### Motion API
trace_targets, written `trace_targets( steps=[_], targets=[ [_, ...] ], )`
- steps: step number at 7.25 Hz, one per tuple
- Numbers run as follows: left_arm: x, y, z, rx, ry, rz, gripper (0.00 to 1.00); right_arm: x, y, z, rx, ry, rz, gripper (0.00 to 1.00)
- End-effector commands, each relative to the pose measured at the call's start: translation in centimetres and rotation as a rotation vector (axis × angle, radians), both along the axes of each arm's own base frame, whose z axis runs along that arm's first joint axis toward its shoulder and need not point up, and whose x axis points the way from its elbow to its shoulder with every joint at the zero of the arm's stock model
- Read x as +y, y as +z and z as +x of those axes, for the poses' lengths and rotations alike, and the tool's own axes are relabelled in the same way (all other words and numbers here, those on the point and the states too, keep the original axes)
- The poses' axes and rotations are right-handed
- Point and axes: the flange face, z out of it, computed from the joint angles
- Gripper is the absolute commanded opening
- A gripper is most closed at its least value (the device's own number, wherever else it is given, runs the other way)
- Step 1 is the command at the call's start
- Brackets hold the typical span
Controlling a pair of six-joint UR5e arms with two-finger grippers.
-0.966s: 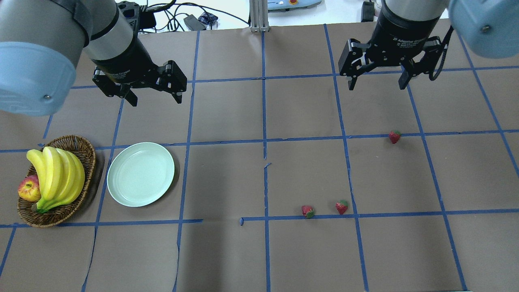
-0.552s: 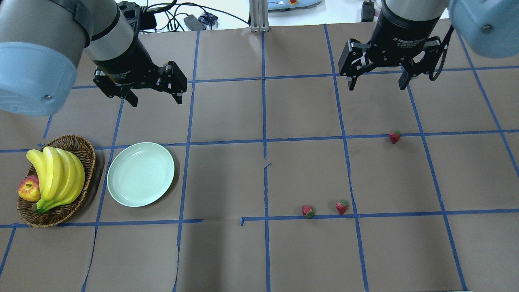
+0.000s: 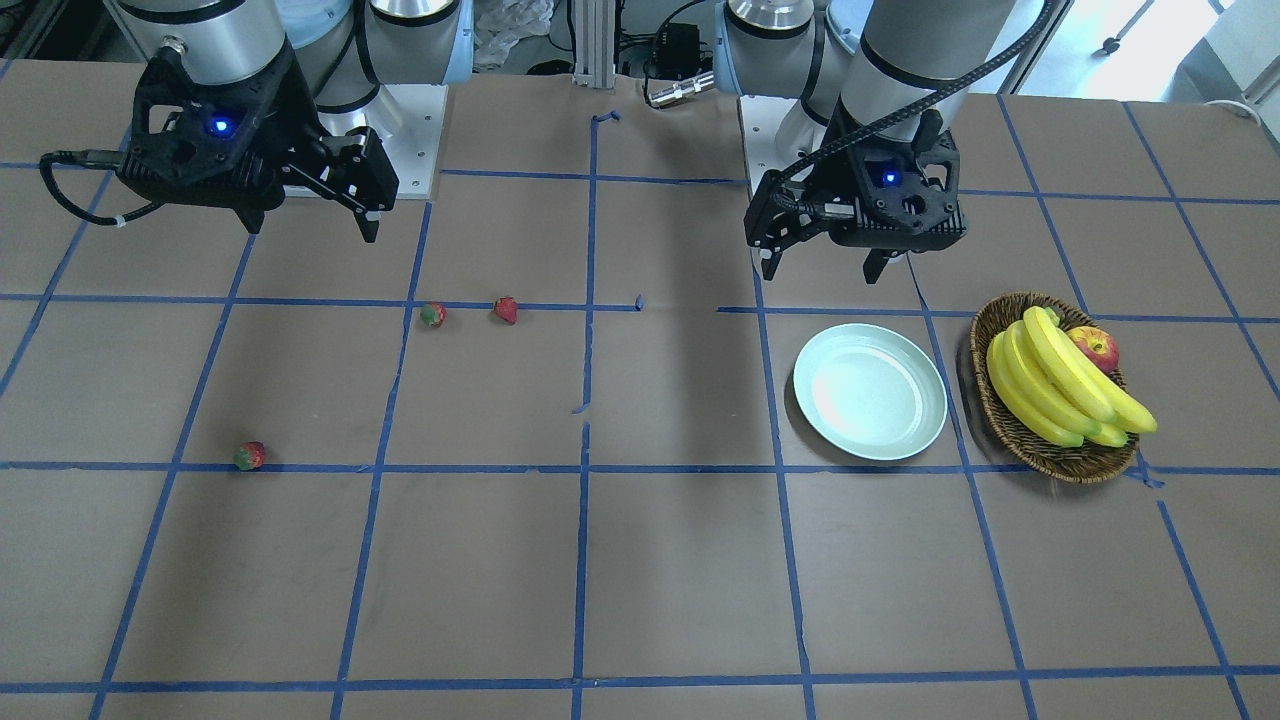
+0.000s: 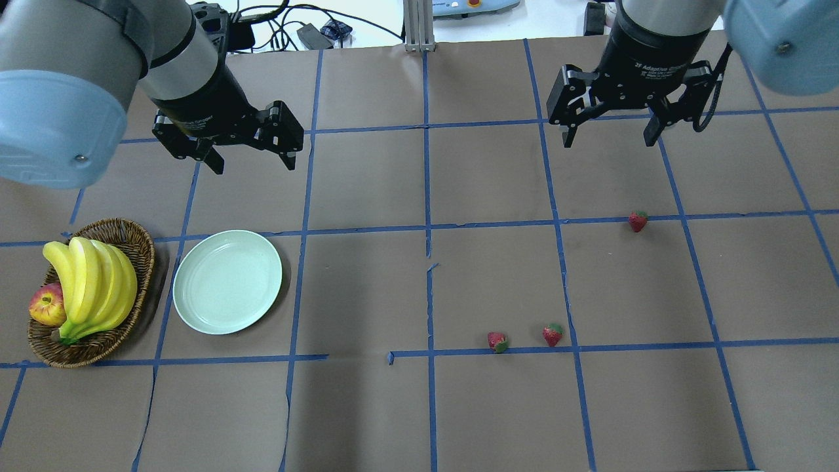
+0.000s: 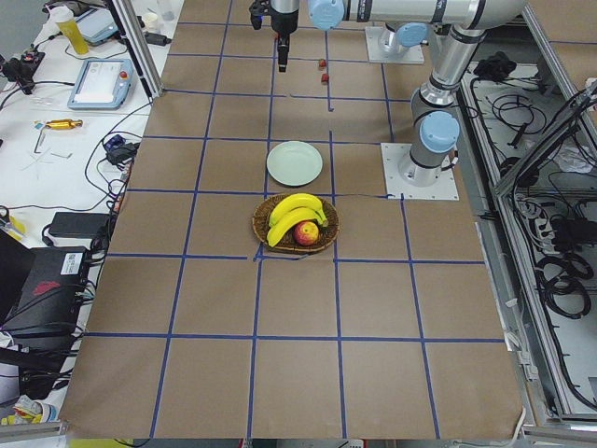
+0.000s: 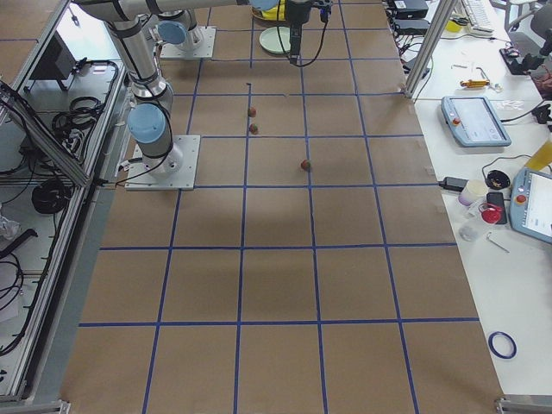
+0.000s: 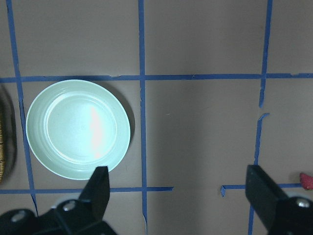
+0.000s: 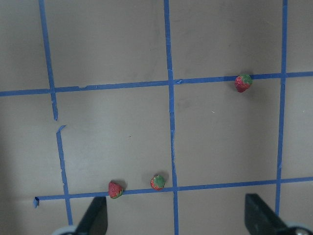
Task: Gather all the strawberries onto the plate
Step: 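Move the right gripper down over the farthest red strawberry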
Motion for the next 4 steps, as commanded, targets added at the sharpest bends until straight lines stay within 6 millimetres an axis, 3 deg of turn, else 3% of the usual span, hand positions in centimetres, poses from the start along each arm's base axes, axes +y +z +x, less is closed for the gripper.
trace_targets(
  steps=[1,2,3,4],
  targets=[
    [0.0,-0.4,0.0,0.000,0.001,0.008,1.00,-3.7,-3.5,-3.7,0.037,0.089,0.001,1.00],
    [0.0,-0.5,0.0,-0.001,0.001,0.011,1.00,-5.0,-6.4,-8.1,0.014,0.082,0.045,1.00],
    [0.0,-0.8,-0.1,-0.001,-0.002,0.019,1.00,-6.6,-11.7,-12.0,0.002,0.130,0.067,1.00],
    [0.0,-1.2,-0.2,-0.002,-0.004,0.026,1.00,-8.5,-17.4,-13.8,0.011,0.229,0.026,1.00]
  ],
)
